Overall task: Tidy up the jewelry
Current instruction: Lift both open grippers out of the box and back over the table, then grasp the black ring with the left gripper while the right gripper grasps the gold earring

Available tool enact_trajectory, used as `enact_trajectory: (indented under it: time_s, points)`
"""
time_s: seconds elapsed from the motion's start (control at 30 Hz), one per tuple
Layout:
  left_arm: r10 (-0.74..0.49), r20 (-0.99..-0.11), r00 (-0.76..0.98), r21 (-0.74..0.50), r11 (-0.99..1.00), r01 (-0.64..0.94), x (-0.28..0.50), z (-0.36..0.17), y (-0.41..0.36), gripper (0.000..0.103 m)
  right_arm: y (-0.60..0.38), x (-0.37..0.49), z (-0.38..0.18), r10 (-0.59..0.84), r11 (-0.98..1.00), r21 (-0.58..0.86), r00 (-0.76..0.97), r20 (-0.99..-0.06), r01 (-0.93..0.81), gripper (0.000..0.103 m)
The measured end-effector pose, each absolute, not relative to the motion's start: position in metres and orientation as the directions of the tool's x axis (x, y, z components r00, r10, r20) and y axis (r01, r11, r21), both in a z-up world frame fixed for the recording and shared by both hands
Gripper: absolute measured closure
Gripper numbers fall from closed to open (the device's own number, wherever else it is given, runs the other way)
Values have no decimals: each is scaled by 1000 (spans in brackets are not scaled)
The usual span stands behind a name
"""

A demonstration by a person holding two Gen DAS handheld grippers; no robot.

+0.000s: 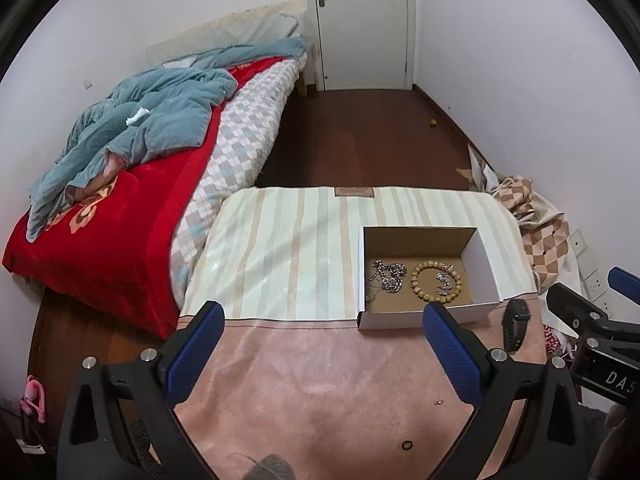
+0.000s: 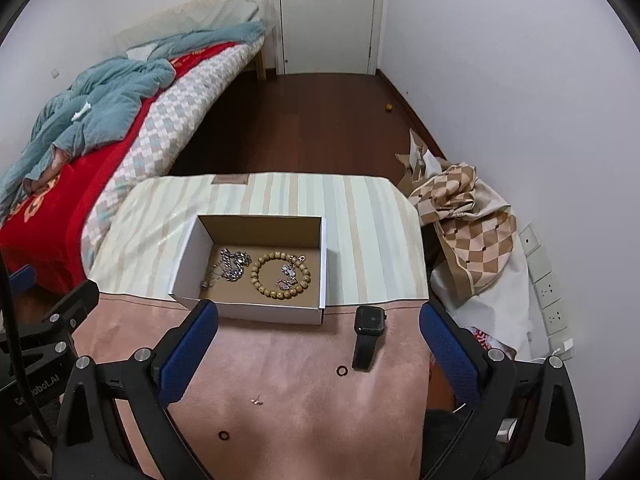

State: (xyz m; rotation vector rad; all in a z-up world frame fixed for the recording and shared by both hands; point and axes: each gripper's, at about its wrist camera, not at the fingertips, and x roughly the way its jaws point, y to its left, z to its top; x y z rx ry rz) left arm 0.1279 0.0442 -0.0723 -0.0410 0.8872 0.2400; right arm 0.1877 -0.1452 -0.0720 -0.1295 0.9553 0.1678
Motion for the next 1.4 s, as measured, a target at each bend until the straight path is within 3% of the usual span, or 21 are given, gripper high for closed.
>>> enact_trajectory:
  time_s: [0.4,0.77,0.97,1.13,1.17,1.23,1.3,1.4]
  points:
    - [201,-742,640,47,967,-248,92,-63,40,2,-161,146,-51,128,982,16,606,-785,-188,1]
    - [121,-913,390,62,985,-160,69,-194,9,2,-214,116,-160,72,996,42,430,-900,-79,1]
    - [32,-944,328,1,996,-93,68,-236,-19,3,-234,98,-214,45,999,34,353,-934,-37,1]
    - [-9,-956,294,-19,999,-31,70,-255,-40,33,-241,94,-233,38,999,33,327,-944,-21,2]
    - [-12,-958,286,-18,1000,-19,71,-258,-44,43,-242,95,-235,38,999,33,325,-945,-21,2]
    - [-6,-951,310,-5,1000,4,70,-256,-51,50,-243,96,-236,34,999,29,324,-945,-19,2]
    - [-9,-946,325,-4,1000,17,70,-254,-55,72,-243,99,-236,35,999,32,323,-946,-14,2]
    - [-15,-942,335,-4,999,32,71,-252,-58,94,-244,101,-236,33,999,31,320,-947,-13,2]
